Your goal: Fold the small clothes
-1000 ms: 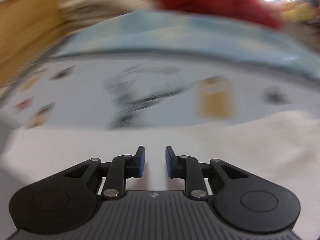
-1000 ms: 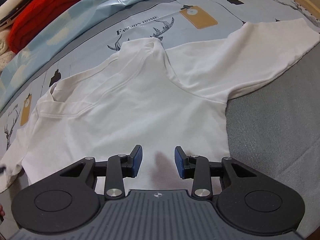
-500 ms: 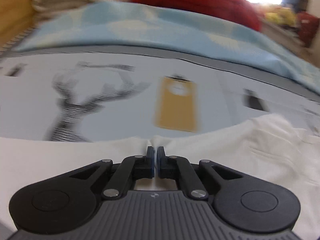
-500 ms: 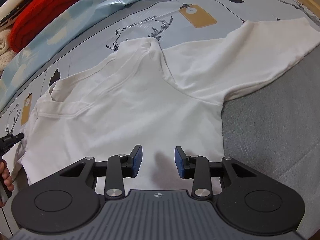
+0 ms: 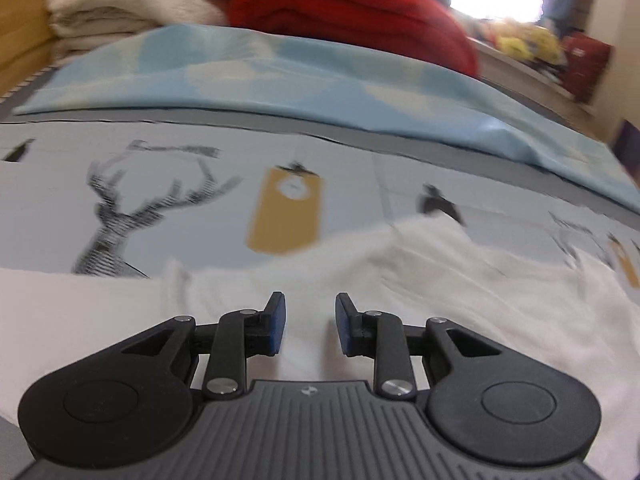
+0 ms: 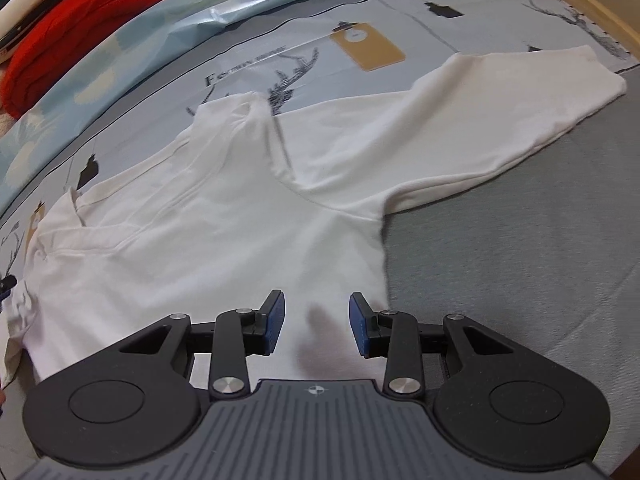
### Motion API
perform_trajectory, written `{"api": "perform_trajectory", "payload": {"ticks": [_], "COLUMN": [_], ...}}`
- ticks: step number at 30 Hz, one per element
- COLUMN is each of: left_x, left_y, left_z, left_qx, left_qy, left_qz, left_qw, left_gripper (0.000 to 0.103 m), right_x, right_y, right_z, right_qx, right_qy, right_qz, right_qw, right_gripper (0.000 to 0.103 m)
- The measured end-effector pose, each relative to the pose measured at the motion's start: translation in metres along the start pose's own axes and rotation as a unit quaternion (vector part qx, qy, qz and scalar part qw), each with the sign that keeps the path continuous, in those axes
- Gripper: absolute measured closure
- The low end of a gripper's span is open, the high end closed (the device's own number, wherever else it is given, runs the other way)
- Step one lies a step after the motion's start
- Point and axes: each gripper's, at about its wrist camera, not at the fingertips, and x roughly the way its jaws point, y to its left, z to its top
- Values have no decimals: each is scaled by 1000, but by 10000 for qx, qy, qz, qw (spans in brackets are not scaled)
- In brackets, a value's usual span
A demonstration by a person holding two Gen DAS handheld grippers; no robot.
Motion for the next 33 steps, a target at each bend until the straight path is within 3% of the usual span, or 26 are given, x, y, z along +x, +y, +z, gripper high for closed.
{"api": "perform_trajectory", "payload": {"ticks": [1, 3, 4, 6, 7, 12, 14, 17, 20, 21, 25, 30, 33], "left_x": [1, 17, 8, -7, -20, -128, -163, -199, -208, -205, -196, -178, -171], "left_y": [-1, 0, -2, -11, -14, -19, -13, -2, 10, 12, 18, 21, 15], "left_z": [-8, -30, -34, -28, -23, -25, -41, -80, -126, -137, -160, -186, -196], "left_qx": [84, 346, 515, 935, 1008, 1276, 1111, 510, 133, 121, 287, 472, 535], "left_qy": [101, 768, 574, 892, 857, 388, 381, 591, 1018, 1334, 1857, 2441, 2585], "left_qz": [-107, 12, 81, 564, 587, -67, -303, -682, -853, -782, -877, -734, -783], "left_qw": [9999, 9964, 9970, 9900, 9895, 9910, 9926, 9946, 9911, 9879, 9783, 9658, 9614], "left_gripper": [73, 73, 73, 74, 74, 73, 73, 73, 73, 73, 73, 73, 73], "right_x": [-2, -7, -11, -24, -34, -94, -115, -140, -148, -145, -115, -89, -81], "right_y": [-3, -9, -13, -23, -28, -54, -63, -76, -92, -97, -103, -99, -98], "right_z": [0, 2, 4, 7, 8, 0, -10, -37, -74, -88, -127, -148, -152], "right_qx": [34, 119, 174, 344, 415, 470, 415, 232, -7, -45, -370, -888, -887], "right_qy": [-27, -98, -155, -397, -574, -1184, -1185, -1181, -1005, -856, -115, 141, 428], "right_qz": [-29, -65, -49, 28, 79, 433, 615, 766, 809, 820, 599, 257, 432], "right_qw": [10000, 9999, 9997, 9986, 9975, 9909, 9902, 9898, 9916, 9929, 9975, 9956, 9942], "right_gripper": [66, 66, 66, 66, 66, 66, 80, 83, 81, 80, 72, 67, 65]}}
